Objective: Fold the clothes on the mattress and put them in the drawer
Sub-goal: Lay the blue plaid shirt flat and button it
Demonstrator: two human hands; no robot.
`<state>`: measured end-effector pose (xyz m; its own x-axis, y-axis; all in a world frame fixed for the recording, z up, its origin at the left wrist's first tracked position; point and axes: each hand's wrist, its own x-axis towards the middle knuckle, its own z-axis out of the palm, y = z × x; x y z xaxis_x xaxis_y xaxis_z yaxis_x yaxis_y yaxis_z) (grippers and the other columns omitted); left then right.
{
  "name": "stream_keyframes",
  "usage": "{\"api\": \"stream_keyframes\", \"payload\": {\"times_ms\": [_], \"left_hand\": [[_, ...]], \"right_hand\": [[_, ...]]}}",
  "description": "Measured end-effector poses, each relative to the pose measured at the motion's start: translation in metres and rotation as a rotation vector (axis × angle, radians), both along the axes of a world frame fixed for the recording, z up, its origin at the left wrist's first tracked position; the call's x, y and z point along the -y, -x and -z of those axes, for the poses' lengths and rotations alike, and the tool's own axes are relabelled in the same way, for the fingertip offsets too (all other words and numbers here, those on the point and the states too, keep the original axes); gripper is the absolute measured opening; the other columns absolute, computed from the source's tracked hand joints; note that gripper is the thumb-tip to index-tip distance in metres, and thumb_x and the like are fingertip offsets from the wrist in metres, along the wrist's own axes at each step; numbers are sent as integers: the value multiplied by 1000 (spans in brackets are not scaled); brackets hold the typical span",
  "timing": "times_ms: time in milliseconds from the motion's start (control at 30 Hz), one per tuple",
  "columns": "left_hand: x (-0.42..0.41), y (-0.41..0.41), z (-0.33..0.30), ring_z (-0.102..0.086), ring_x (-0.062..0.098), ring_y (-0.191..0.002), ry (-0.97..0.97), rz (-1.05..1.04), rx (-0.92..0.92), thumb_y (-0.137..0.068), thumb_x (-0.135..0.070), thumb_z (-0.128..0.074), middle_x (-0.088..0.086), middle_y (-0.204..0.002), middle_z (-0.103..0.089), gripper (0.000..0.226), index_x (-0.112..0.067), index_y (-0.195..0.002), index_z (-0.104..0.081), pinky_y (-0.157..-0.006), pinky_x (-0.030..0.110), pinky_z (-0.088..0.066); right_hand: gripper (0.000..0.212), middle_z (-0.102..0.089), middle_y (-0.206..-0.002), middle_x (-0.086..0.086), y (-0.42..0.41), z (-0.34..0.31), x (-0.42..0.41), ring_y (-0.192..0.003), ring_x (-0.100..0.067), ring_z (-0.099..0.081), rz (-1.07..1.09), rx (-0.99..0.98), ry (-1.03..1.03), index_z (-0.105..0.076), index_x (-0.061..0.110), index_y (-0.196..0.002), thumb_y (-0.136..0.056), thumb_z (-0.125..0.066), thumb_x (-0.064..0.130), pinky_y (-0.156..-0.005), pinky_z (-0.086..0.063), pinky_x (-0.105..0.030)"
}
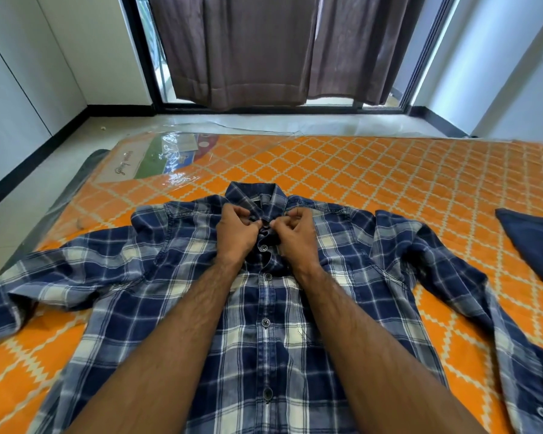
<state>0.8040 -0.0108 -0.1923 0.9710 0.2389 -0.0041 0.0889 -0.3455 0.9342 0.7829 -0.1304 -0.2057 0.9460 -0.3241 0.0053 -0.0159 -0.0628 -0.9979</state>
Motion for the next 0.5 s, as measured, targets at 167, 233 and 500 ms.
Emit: {"api": "stream_keyframes", "payload": {"times_ms": [167,233,500], "left_hand": [[-18,0,-16,-64,18,-63,114,92,-20,-103,-5,-50,11,-92,-63,11,-10,-113,-51,-52,31,-55],[-40,-2,-20,-66,20,-82,-157,123,133,-98,0,-56,9,-104,-60,19,-13,-111,-53,-67,35,-59],[-167,-4,-45,-52,34,-126,-1045,49,-198,-82,-66,-68,9,-141,-53,83,-16,-143,-42,-106,58,-30]], "right_hand": [[15,-60,-80,-1,-2,0,1,-71,-15,-54,55,24,-89,-51,19,-93,-97,-48,5,-68,-47,-36],[16,-59,-82,1,-1,-1,-3,-73,-14,-53,4,5,69,-53,21,-88,-98,-49,10,-68,-48,-37],[11,-61,-94,-1,18,-20,-8,-82,-12,-54,-218,-36,394,-58,10,-99,-96,-51,3,-70,-42,-25]]}}
